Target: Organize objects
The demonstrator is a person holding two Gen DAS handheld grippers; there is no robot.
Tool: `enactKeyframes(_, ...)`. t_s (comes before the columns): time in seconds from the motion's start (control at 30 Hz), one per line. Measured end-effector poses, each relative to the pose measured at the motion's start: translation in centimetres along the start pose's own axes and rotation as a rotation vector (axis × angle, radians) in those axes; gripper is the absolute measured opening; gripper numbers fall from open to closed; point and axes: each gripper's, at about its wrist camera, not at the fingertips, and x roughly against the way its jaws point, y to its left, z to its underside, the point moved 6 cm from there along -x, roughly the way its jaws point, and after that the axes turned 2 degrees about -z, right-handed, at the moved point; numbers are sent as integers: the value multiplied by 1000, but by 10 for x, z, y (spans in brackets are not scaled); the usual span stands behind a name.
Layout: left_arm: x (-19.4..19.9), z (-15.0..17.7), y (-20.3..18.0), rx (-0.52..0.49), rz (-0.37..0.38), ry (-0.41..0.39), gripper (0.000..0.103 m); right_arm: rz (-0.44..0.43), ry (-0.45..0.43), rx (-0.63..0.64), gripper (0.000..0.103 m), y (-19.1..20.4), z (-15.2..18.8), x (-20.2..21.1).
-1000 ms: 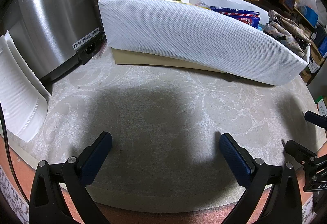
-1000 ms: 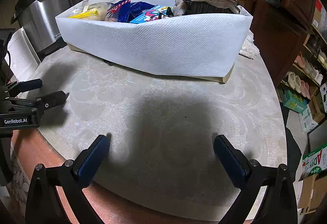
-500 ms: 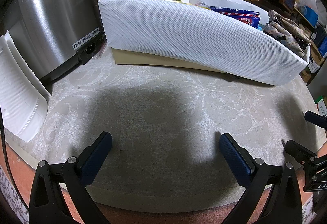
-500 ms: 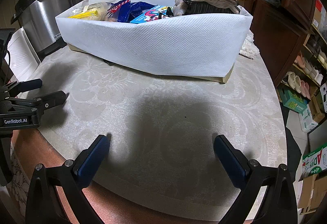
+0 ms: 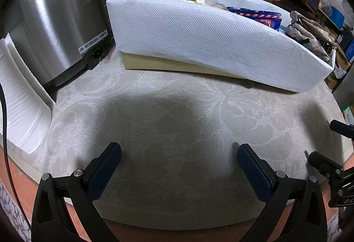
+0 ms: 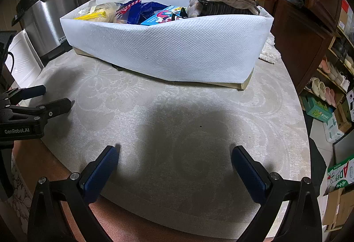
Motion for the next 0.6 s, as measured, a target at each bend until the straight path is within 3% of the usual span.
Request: enactKeyframes(0.6,0,1,3,0,1,0,103,1,0,-1,103,0,0,1)
